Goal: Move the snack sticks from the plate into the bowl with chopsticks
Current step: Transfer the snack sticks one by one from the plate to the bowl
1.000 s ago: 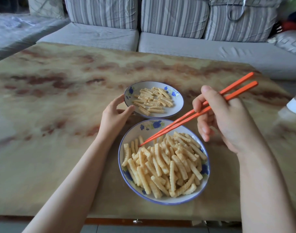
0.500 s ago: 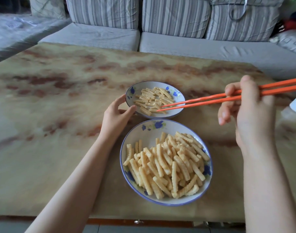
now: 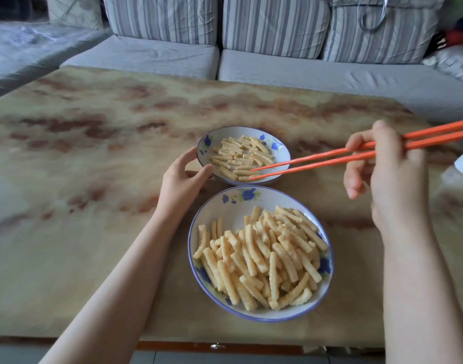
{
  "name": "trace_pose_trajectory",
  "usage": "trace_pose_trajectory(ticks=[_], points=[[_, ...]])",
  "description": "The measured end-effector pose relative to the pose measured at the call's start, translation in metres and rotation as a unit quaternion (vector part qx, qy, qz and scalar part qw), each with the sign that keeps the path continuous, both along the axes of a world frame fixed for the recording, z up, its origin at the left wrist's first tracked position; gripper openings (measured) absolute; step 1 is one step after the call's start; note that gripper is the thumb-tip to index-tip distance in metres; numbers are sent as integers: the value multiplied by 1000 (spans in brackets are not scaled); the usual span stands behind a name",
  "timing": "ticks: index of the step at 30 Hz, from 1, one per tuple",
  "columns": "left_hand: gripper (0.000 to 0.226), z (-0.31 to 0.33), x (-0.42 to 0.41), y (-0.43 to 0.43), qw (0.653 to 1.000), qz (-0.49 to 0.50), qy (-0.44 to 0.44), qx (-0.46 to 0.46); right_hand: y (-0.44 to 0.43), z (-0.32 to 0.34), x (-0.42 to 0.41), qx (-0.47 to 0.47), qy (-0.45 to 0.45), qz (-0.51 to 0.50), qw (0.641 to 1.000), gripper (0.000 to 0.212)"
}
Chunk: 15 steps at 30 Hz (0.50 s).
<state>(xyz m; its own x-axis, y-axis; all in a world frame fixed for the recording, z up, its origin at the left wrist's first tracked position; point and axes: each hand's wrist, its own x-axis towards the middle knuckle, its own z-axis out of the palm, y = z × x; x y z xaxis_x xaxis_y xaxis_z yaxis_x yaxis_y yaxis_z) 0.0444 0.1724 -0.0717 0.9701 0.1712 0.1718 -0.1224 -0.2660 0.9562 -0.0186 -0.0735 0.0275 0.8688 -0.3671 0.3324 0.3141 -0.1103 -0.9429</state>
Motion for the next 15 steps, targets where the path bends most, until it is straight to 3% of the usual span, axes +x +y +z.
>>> trace_pose_trajectory(ticks=[4, 10, 15], points=[[44, 0, 0, 0, 1000, 0, 1, -2, -13, 11, -8, 29, 7, 50, 998, 57], [44, 0, 1, 0, 1000, -2, -1, -8, -10, 10, -9, -61, 36, 83, 994, 58], [45, 1, 0, -1, 1000, 0, -8, -2, -7, 11, -7, -78, 39, 90, 992, 61]])
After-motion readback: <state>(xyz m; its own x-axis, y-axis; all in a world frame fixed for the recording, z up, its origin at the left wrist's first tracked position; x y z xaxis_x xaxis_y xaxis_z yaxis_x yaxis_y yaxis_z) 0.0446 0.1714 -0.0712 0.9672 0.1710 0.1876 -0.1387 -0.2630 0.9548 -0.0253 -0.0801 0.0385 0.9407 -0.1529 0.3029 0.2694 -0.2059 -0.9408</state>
